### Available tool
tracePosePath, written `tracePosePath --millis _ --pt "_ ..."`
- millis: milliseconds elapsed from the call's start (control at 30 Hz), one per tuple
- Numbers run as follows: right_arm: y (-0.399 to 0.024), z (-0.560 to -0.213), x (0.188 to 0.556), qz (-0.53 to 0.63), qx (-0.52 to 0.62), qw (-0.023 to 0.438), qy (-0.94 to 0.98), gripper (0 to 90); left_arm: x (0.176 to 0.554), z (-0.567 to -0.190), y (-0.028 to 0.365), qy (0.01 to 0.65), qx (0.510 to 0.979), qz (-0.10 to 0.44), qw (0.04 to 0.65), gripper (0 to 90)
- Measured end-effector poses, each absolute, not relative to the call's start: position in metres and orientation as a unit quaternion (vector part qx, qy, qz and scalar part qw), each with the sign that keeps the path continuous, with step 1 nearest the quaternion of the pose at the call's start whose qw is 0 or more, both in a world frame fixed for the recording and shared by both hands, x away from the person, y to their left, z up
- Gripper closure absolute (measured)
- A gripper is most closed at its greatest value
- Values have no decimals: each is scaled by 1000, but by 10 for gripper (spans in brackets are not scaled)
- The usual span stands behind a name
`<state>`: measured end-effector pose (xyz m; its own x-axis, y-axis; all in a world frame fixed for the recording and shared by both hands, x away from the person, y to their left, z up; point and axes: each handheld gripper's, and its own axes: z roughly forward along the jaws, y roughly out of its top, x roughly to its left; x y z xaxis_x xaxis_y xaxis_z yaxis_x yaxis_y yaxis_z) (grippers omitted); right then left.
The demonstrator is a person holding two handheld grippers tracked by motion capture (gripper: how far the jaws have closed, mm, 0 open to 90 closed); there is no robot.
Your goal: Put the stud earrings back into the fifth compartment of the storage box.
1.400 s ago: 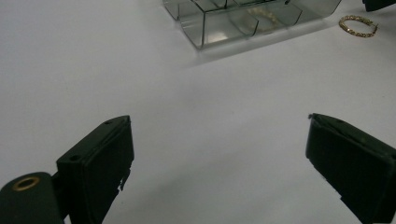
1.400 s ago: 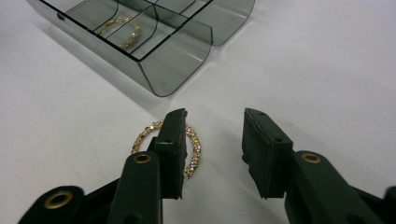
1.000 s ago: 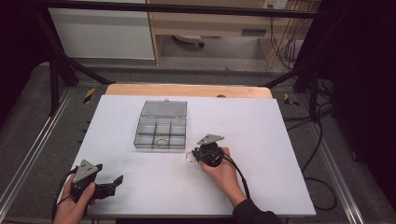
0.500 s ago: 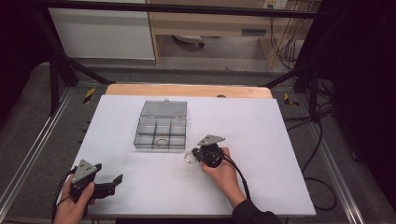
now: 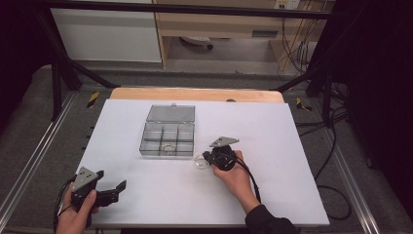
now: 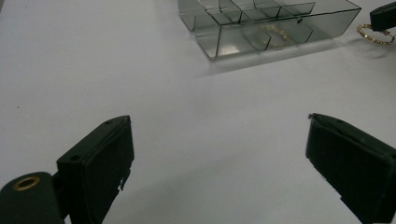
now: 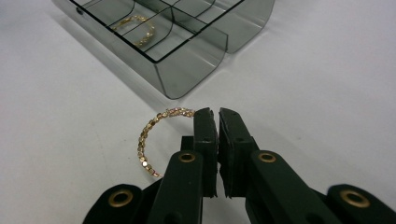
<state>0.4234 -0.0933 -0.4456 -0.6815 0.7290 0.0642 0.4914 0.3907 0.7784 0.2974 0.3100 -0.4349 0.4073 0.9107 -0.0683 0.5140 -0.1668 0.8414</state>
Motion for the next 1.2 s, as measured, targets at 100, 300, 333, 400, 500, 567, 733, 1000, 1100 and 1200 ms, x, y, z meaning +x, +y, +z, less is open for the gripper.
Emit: tracePosePath --millis 100,300,333,400,500,567,733,1000,1100,1200 --pt "-96 -446 425 406 375 145 821 865 297 -435 310 489 728 237 420 78" --pt "-98 -445 426 403 377 146 821 865 298 -435 310 488 730 234 418 79" --pt "-98 -444 427 404 377 147 820 865 298 -435 310 489 729 235 418 79" --pt "-98 -441 427 406 377 149 819 865 298 -436 311 490 728 235 418 78" --pt "-99 -436 428 409 378 153 816 865 298 -435 311 491 726 235 419 78" --pt "-100 -433 429 409 380 155 815 865 297 -435 311 490 727 236 419 78" --pt "-99 -428 433 417 382 154 810 865 298 -435 310 486 730 235 420 78" --pt "-95 -413 440 433 384 154 801 865 298 -434 310 484 731 236 419 79" --pt "-94 -404 440 436 379 159 800 865 297 -433 310 482 731 238 420 78" --pt "-95 -398 443 442 378 160 798 865 297 -433 310 480 733 239 418 78"
